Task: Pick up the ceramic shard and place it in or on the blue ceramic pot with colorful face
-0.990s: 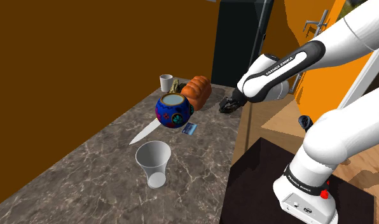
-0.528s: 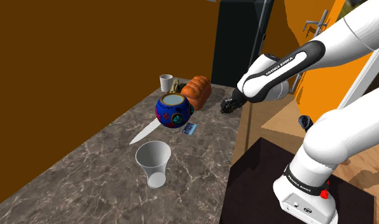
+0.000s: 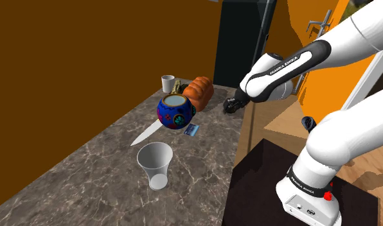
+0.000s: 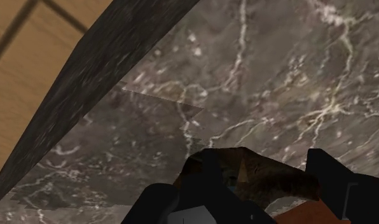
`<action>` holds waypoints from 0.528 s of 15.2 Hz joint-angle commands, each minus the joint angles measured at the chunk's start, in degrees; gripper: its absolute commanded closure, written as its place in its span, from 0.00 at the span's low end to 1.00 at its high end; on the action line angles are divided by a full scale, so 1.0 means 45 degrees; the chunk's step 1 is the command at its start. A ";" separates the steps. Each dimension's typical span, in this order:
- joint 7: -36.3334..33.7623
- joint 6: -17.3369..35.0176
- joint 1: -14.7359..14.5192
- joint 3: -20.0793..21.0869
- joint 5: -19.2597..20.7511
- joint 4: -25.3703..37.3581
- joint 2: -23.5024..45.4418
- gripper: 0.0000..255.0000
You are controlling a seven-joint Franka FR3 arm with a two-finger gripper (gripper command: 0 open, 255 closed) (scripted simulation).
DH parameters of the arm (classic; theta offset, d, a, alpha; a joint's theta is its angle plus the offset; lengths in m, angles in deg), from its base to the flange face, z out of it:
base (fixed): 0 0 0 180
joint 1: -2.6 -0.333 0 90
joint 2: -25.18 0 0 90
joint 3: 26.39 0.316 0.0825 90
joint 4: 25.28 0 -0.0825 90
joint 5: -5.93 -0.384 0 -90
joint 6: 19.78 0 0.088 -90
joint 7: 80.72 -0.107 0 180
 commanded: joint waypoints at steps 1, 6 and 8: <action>-0.0113 -0.0537 0.0188 0.0137 0.0126 0.0120 -0.0406 1.00; -0.0370 -0.1853 0.0518 0.0391 0.0372 0.0489 -0.1342 1.00; -0.0454 -0.2357 0.0612 0.0461 0.0449 0.0664 -0.1669 1.00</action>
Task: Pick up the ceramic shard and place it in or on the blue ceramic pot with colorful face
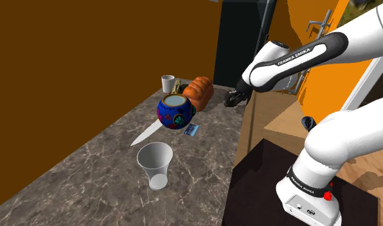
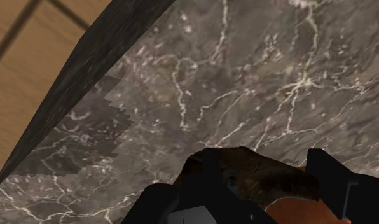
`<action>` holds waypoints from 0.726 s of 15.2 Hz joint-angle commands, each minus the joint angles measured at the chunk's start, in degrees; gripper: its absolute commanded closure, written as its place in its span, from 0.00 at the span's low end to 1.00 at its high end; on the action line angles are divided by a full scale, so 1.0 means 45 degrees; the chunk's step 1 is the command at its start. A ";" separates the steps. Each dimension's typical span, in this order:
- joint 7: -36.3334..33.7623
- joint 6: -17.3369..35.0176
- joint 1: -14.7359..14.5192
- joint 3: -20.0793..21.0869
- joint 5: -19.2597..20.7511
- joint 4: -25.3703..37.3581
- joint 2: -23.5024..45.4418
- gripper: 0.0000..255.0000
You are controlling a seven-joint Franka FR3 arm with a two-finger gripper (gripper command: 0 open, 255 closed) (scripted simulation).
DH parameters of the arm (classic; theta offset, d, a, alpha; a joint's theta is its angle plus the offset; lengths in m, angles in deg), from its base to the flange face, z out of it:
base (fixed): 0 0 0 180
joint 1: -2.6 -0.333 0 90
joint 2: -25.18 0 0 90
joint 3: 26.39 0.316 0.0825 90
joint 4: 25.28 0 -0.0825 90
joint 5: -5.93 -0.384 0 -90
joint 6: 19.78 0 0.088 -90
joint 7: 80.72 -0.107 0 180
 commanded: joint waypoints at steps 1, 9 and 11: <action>-0.0078 -0.0511 0.0092 0.0063 0.0077 0.0207 -0.0291 1.00; -0.0335 -0.2370 0.0324 0.0223 0.0295 0.1068 -0.1285 1.00; -0.0388 -0.2804 0.0364 0.0248 0.0337 0.1313 -0.1474 1.00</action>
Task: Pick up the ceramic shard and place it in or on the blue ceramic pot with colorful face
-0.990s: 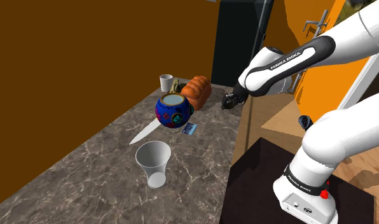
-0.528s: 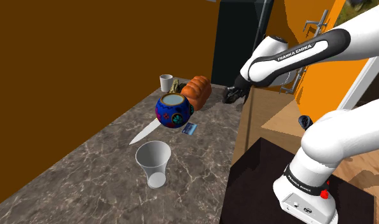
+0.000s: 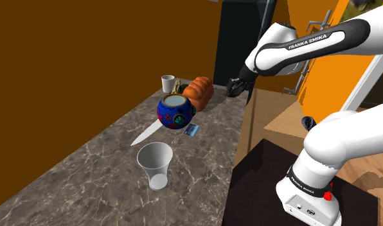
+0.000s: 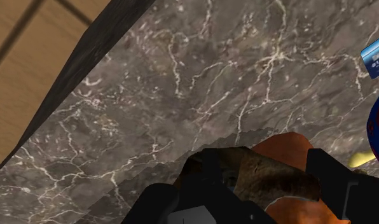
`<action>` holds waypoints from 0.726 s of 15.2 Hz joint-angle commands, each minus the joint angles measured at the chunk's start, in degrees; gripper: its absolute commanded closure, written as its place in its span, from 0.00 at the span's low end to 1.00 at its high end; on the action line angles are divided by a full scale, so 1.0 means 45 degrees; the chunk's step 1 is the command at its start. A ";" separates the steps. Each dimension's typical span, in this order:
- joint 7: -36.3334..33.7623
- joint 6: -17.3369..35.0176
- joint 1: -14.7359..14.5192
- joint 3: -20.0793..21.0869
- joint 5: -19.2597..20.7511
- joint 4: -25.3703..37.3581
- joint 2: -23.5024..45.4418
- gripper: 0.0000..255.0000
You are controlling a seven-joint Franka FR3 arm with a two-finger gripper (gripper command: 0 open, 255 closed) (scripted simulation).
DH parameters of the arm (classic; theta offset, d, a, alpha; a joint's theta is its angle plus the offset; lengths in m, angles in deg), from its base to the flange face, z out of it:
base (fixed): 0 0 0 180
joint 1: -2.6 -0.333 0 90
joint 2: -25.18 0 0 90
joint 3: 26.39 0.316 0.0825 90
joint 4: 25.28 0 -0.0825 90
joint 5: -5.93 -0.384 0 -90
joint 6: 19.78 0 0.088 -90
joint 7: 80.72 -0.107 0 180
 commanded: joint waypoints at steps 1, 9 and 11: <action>-0.0070 -0.0413 0.0027 0.0040 0.0033 0.0266 -0.0140 1.00; -0.0247 -0.2021 0.0131 0.0101 0.0162 0.1368 -0.0646 1.00; -0.0286 -0.2399 0.0149 0.0111 0.0188 0.1667 -0.0727 1.00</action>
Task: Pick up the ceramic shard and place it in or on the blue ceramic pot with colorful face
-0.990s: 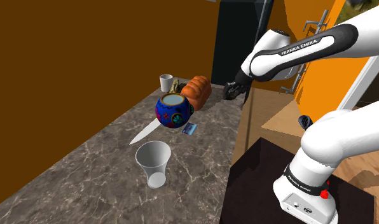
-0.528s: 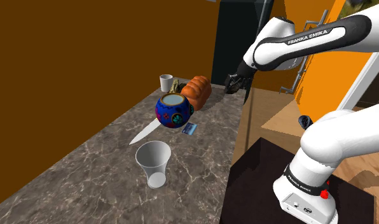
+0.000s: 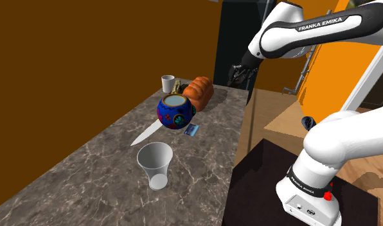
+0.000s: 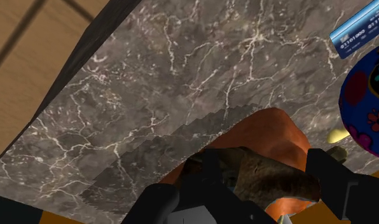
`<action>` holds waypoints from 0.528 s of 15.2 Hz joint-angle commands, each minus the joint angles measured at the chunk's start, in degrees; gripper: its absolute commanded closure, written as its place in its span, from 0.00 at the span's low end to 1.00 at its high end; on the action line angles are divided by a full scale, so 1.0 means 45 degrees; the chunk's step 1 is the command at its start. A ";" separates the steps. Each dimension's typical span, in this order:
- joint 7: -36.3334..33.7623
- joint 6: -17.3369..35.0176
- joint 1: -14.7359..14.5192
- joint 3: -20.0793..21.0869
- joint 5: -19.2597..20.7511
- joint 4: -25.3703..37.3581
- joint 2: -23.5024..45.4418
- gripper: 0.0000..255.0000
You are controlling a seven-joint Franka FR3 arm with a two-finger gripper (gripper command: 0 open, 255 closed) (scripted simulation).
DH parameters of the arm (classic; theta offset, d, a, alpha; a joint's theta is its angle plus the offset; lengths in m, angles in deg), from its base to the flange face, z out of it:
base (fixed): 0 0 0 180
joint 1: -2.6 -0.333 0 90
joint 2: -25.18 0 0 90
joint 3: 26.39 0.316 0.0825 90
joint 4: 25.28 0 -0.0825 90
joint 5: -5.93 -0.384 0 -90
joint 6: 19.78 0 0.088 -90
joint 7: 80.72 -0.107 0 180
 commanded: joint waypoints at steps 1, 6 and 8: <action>-0.0020 -0.0383 0.0023 -0.0009 0.0030 0.0318 -0.0060 1.00; -0.0109 -0.1286 0.0055 0.0007 0.0086 0.1110 -0.0172 1.00; -0.0142 -0.1635 0.0065 0.0011 0.0106 0.1441 -0.0191 1.00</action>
